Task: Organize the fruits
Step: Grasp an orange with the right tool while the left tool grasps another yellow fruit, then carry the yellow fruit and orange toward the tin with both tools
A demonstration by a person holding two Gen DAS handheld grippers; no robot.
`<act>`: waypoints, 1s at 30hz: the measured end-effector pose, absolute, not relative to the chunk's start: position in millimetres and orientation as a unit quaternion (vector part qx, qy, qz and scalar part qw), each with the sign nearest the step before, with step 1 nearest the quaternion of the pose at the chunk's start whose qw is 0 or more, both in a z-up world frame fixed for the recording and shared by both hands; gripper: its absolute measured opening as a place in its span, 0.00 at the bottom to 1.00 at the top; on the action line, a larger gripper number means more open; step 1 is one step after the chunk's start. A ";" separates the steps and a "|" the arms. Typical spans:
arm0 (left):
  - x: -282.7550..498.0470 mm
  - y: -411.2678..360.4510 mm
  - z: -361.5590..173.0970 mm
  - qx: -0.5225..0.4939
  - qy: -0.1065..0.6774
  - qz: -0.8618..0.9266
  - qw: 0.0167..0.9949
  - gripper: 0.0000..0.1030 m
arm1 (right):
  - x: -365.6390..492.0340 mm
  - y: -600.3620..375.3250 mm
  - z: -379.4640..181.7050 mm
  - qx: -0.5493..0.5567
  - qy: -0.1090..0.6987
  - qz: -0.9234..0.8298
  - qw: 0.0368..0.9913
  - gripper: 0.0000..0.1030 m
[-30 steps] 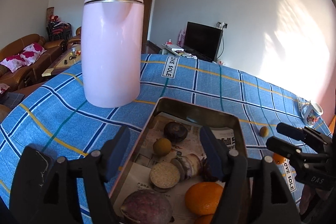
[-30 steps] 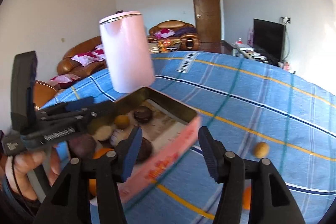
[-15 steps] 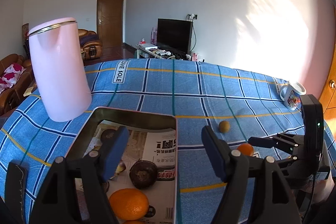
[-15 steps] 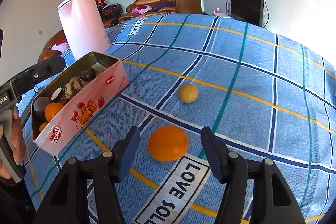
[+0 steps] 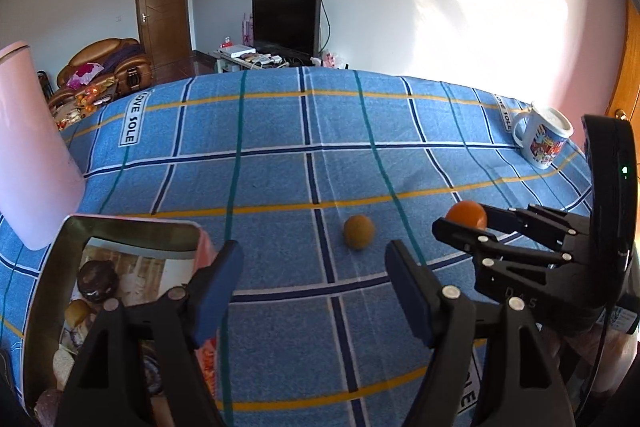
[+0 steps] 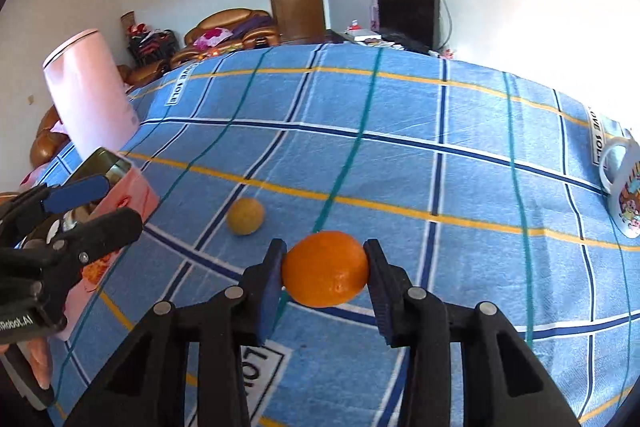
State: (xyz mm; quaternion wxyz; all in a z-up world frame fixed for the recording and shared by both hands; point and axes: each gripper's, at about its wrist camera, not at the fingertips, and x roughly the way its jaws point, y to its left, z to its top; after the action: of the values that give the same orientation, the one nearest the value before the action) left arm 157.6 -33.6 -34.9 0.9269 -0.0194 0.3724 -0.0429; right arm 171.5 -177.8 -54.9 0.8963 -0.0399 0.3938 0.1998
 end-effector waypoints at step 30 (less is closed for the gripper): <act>189.3 -63.5 -60.3 -0.026 0.382 -0.071 0.921 0.25 | 161.7 -210.6 -43.0 0.020 0.341 0.202 0.918 0.40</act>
State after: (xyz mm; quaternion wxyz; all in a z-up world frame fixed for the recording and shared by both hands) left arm 189.3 -63.5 -60.3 0.9211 -0.0262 0.3820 -0.0706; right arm 161.7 -210.6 -43.0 0.9176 0.0201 0.3414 0.2025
